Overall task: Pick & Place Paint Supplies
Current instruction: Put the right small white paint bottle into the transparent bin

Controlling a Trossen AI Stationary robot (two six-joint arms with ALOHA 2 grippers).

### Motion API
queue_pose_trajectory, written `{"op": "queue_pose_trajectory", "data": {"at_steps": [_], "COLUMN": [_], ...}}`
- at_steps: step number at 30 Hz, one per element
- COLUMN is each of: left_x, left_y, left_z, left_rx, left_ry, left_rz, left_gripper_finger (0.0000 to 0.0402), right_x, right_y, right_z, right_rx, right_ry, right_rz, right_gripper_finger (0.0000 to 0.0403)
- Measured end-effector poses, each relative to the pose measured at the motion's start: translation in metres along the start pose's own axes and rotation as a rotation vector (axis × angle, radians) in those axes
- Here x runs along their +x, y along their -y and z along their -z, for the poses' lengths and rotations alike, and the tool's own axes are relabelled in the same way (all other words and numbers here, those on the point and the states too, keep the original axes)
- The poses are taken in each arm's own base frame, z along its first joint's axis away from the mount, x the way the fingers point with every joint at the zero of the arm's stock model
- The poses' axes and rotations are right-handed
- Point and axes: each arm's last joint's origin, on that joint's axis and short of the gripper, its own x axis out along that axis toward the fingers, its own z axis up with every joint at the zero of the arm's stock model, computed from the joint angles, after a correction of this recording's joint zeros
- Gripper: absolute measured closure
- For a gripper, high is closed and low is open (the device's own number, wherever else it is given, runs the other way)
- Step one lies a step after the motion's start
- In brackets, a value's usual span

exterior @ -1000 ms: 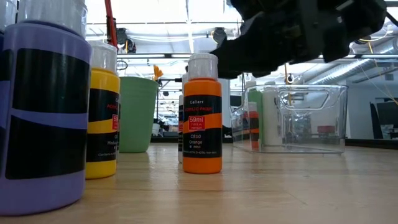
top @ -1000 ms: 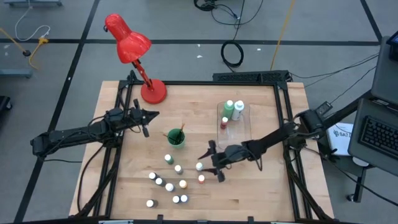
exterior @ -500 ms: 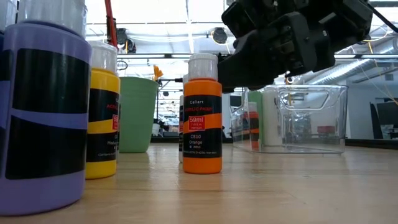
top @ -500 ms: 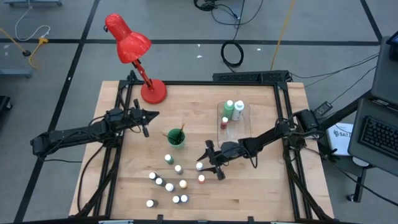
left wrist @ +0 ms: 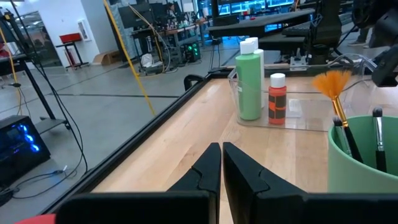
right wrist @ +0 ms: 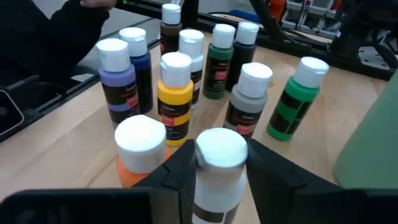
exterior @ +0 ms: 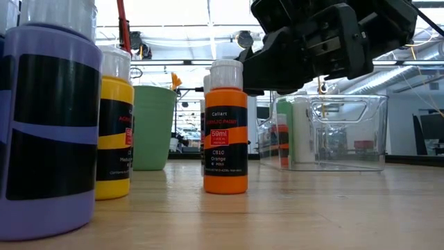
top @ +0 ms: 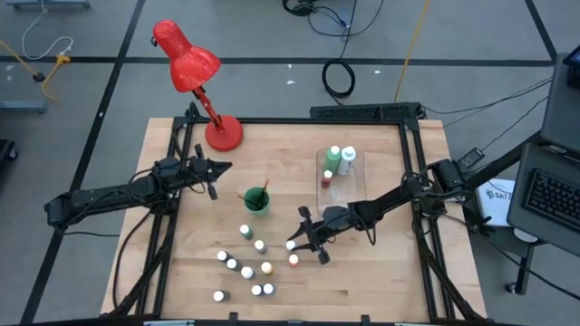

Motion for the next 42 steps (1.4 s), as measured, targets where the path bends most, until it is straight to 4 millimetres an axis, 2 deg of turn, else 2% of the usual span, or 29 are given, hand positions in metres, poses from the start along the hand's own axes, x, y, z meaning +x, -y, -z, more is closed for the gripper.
{"op": "queue_pose_trajectory", "data": {"at_steps": [20, 23, 29, 34, 39, 42], "left_x": [0.0, 0.0, 0.0, 0.0, 0.0, 0.0], "left_y": [0.0, 0.0, 0.0, 0.0, 0.0, 0.0], "left_z": [0.0, 0.0, 0.001, 0.001, 0.001, 0.001], "left_rx": [0.0, -0.001, 0.018, 0.019, 0.016, 0.016], "left_ry": [0.0, 0.0, -0.011, -0.012, -0.012, -0.012], "left_rz": [0.0, 0.0, 0.002, 0.002, 0.002, 0.002], "left_gripper_finger": [0.038, 0.038, 0.038, 0.038, 0.038, 0.038], "right_x": [0.0, -0.005, -0.043, -0.087, -0.129, -0.149], "right_y": [0.0, 0.0, -0.013, -0.029, -0.037, -0.032], "right_z": [-0.003, -0.01, -0.062, -0.092, -0.093, -0.074], "right_rx": [-0.005, -0.014, -0.086, -0.143, -0.151, -0.115], "right_ry": [0.031, 0.036, 0.096, 0.037, -0.011, -0.028], "right_rz": [0.008, 0.009, 0.049, 0.217, 0.468, 0.607], "right_gripper_finger": [0.029, 0.029, 0.0291, 0.029, 0.029, 0.0289]}}
